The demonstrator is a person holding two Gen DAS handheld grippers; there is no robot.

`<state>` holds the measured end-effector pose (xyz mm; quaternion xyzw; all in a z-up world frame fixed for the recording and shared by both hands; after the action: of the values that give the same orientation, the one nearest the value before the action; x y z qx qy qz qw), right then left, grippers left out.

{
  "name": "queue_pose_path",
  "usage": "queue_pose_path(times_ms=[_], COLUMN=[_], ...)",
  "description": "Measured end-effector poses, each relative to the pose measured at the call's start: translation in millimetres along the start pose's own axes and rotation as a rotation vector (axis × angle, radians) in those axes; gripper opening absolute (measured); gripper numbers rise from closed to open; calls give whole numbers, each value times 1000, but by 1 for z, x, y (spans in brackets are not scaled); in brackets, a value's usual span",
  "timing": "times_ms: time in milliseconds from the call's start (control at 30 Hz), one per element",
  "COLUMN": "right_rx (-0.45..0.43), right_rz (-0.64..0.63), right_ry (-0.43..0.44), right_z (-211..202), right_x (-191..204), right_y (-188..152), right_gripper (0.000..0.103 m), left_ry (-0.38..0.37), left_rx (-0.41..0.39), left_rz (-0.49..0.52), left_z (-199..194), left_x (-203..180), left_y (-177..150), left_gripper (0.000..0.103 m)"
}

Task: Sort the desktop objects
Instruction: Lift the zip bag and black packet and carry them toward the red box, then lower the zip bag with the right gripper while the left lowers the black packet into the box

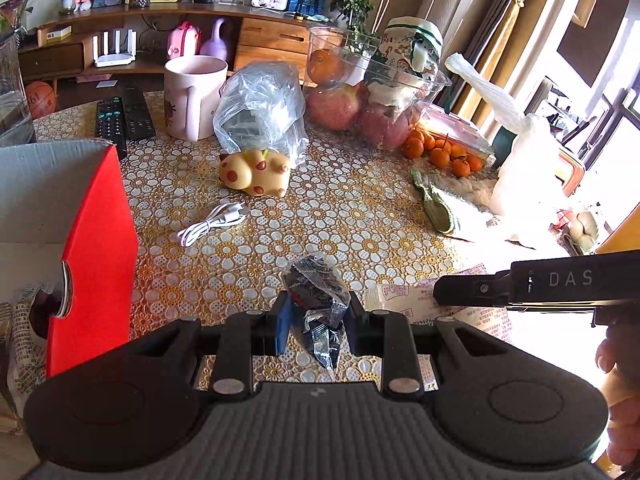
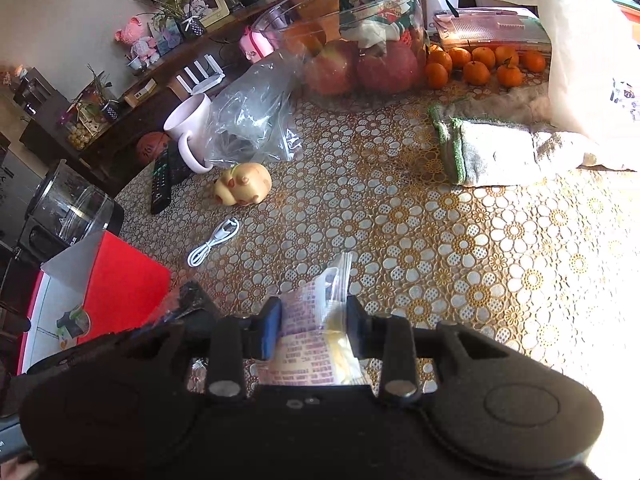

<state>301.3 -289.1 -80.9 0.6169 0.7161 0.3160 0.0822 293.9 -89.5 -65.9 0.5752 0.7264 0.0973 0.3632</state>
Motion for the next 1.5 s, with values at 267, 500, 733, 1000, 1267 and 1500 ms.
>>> queue_pose_path(times_ms=[267,500,733,1000,1267,1500], right_rx=[-26,-35,-76,-119,-144,-159], right_rz=[-19,-93,-212,-345,-445,-493], right_ry=[2,-13,-28,-38,-20,11], right_z=[-36,-68,-99,-120,-126,-121], right_x=[13,37,75,122,169,206], right_y=[-12,-25,-33,-36,-30,-17], right_gripper=[33,33,33,33,33,33], left_ry=[-36,-66,-77,-71,-48,-28], left_rx=[-14,-25,-47,-91,-116,-131], left_rz=[28,31,40,58,73,69], left_z=[-43,-84,-123,-163,-194,-213], left_x=[-4,2,14,30,54,82], left_y=[-9,-19,-25,-18,-9,2], left_gripper=[26,26,26,26,26,26])
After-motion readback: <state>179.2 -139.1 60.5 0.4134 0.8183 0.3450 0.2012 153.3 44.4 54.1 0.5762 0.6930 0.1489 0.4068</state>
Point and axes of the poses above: each gripper's, at about its wrist camera, not at the fingertips, and z roughly the way its jaws point, x to its left, y to its top, the point moved 4 cm from there along z, roughly the way its jaws point, and after that the axes turned 14 degrees about -z, right-handed, at the moved point
